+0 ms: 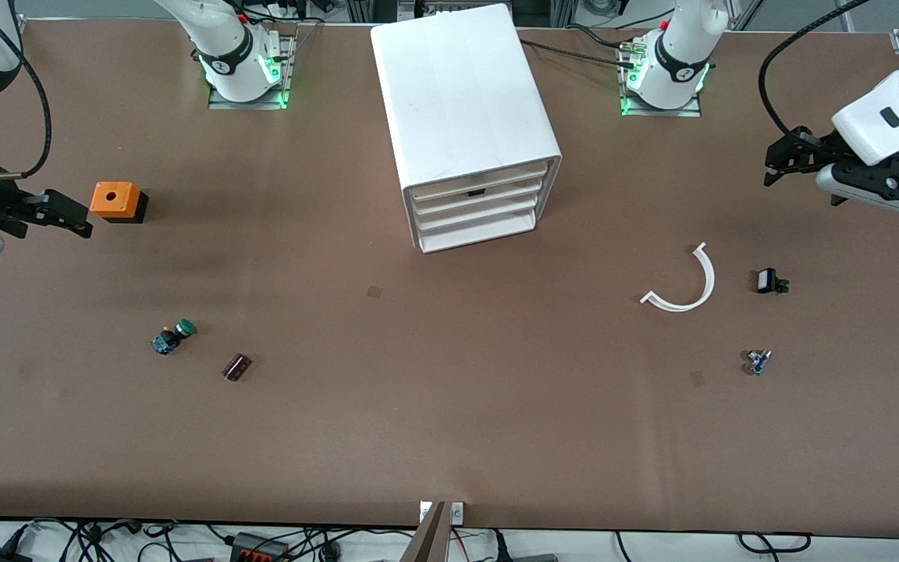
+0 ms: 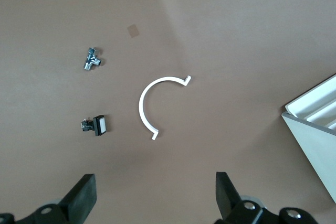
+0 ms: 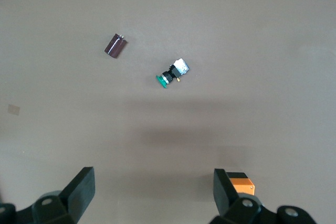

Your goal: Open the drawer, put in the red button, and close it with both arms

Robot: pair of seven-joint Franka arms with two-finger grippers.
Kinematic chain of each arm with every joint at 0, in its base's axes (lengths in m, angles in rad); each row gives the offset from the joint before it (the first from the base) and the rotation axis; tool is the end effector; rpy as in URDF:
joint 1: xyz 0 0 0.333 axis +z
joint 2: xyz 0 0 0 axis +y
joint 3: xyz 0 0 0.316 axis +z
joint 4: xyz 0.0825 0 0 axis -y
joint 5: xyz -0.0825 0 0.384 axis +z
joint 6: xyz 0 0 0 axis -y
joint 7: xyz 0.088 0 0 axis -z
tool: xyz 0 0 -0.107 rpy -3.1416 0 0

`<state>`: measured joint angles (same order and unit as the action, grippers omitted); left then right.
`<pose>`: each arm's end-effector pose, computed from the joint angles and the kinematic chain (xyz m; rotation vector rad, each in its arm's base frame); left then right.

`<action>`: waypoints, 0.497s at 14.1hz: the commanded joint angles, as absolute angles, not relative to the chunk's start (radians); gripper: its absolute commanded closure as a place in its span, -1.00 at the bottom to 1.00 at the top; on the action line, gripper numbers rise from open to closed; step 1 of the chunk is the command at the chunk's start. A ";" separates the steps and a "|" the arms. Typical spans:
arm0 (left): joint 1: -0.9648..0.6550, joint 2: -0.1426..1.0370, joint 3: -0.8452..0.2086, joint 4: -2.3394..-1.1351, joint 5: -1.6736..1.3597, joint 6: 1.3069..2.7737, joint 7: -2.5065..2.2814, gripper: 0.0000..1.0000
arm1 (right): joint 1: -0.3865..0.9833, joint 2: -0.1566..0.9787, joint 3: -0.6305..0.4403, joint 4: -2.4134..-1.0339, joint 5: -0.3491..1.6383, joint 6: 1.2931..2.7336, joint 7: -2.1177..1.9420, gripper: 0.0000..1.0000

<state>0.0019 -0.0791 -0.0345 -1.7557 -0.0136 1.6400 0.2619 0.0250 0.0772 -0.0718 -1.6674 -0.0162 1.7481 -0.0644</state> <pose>0.5315 -0.0193 0.5858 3.0926 -0.4566 -0.0550 0.5868 -0.0276 0.5500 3.1198 0.0322 0.0039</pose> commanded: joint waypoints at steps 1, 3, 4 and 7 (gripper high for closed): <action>0.024 -0.101 -0.020 -1.773 -0.022 1.654 0.265 -1.00 | 0.012 0.061 -0.057 -1.674 -0.029 1.744 -0.057 -1.00; 0.017 -0.097 -0.008 -1.763 -0.017 1.654 0.262 -1.00 | 0.011 0.064 -0.057 -1.672 -0.021 1.739 -0.057 -1.00; 0.012 -0.097 -0.008 -1.761 -0.021 1.655 0.250 -1.00 | 0.011 0.064 -0.057 -1.671 -0.020 1.740 -0.055 -1.00; 0.009 -0.100 -0.009 -1.756 -0.015 1.628 0.146 -1.00 | 0.011 0.066 -0.057 -1.671 -0.020 1.736 -0.061 -1.00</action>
<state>0.0189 -0.0827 -0.0131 -1.7555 -0.0136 1.6459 0.2029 0.0250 0.0772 -0.0717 -1.6675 -0.0162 1.7442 -0.0640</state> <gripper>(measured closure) 0.000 0.000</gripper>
